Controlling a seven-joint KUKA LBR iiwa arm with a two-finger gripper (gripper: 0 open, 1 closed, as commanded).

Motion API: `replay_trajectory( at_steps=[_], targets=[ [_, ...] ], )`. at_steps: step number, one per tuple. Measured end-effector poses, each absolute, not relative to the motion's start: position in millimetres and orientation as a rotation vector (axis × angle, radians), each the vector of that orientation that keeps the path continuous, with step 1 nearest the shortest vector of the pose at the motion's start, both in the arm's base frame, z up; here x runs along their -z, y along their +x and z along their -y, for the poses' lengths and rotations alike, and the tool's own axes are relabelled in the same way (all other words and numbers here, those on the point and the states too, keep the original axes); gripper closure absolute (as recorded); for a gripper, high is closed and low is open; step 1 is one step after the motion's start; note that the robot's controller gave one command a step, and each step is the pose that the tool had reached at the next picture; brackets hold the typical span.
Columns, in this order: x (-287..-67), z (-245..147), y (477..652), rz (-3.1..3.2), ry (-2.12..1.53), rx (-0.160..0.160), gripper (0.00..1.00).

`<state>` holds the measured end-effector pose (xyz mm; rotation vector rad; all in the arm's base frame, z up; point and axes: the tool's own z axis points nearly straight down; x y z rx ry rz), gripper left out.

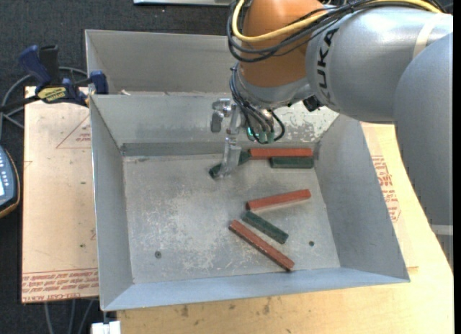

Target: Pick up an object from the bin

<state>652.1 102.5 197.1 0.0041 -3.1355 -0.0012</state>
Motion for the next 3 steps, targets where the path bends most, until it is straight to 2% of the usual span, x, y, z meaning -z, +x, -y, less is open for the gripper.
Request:
replay_trajectory(
  at_steps=[1, 2, 3],
  targets=[
    [-66.1, -26.4, 656.0, 3.126, 0.270, 0.000, 0.00],
    [-102.2, 31.5, 651.9, 3.143, 0.164, -0.003, 0.00],
    [-99.6, 64.6, 602.6, 3.137, 0.109, 0.000, 0.00]
  ],
)
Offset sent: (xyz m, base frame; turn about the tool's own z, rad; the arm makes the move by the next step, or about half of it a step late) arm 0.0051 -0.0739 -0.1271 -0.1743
